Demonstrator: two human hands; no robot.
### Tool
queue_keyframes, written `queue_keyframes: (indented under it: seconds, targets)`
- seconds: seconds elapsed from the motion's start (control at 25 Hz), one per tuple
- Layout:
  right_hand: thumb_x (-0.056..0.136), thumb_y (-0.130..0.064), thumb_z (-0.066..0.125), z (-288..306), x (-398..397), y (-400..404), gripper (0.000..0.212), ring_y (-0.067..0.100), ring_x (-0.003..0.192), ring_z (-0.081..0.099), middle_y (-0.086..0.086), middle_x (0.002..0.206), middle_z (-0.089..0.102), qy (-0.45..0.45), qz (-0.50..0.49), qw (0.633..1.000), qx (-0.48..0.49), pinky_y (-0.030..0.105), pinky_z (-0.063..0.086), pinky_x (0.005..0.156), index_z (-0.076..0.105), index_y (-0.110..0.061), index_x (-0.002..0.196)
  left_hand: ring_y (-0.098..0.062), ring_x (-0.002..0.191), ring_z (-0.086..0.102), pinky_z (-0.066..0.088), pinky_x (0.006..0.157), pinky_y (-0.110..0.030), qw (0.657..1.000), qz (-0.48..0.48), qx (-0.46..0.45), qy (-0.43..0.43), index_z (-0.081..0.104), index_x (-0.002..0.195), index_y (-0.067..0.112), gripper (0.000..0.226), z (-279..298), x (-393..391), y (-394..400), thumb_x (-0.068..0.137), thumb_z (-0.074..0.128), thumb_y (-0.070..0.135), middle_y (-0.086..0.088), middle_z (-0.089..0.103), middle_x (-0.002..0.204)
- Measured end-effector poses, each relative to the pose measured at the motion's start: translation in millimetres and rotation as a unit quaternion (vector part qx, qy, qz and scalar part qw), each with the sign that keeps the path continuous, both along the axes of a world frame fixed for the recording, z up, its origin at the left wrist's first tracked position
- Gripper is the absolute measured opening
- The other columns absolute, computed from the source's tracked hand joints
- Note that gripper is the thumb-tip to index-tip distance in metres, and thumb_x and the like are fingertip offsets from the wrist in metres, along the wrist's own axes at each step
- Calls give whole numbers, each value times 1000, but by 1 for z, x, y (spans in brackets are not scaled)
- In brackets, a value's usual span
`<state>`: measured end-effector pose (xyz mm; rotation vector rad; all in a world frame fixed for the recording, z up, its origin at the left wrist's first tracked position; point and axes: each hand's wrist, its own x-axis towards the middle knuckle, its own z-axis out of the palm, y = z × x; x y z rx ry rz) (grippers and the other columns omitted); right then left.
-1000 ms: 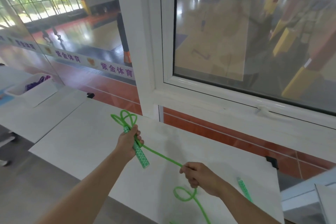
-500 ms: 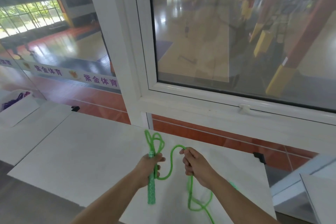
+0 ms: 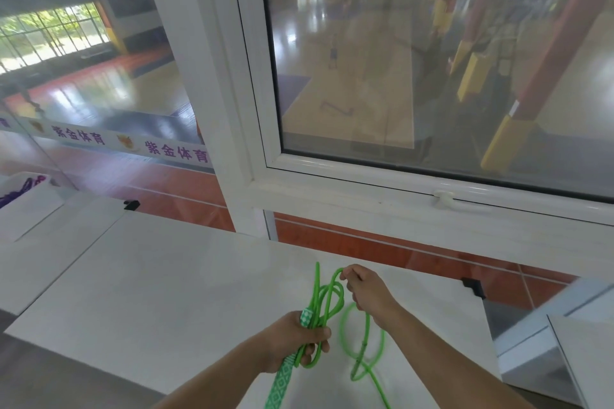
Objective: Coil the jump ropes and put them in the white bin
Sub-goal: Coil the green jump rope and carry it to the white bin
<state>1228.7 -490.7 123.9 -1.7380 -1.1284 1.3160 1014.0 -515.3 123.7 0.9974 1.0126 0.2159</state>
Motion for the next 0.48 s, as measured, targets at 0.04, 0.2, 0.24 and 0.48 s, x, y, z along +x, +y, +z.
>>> queue_keyframes:
  seconds: [0.04,0.2,0.24,0.48]
  targets:
    - [106,-21,40,-2,0,1,29,12,45,28,0,65,42,6,-7,1000,-5,24,24,45,63,-14,90,-16,53,47,43,53,-29,1000,15,4,4,61,93,6,16,-1,-1,2,94,70,18,-11,72,86]
    - [103,-16,43,-6,12,2,27,14,45,32,3,62,46,75,-39,996,-32,27,26,48,66,-4,93,-16,53,47,44,49,-31,969,245,-5,-15,59,106,-2,24,-9,-7,17,97,66,19,-11,66,89]
    - [101,-13,46,-6,15,-1,27,16,46,38,5,62,52,96,-12,994,-41,28,31,49,68,-1,92,-16,53,46,43,49,-31,956,292,-10,-30,57,104,-1,23,-10,-11,22,97,65,19,-10,63,83]
    - [91,-39,63,17,0,-17,36,19,55,57,5,64,61,54,306,932,-186,28,54,61,72,-6,101,-16,49,45,44,46,-29,921,379,-27,-90,52,84,8,19,2,-13,41,99,62,15,-4,50,62]
